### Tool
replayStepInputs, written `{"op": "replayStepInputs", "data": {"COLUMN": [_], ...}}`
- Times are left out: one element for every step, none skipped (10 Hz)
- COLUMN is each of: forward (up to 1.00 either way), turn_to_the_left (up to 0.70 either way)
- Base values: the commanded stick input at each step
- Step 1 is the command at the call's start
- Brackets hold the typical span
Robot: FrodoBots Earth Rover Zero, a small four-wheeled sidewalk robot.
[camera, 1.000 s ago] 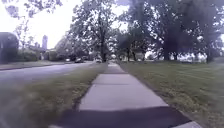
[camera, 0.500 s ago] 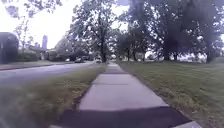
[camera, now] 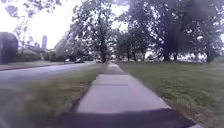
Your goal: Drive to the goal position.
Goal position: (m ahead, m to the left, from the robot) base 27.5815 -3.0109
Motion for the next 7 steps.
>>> {"op": "replayStepInputs", "data": {"forward": [0.7,0.7,0.7,0.7,0.7,0.7,0.7], "turn_to_the_left": [0.0,0.0,0.0,0.0,0.0,0.0,0.0]}}
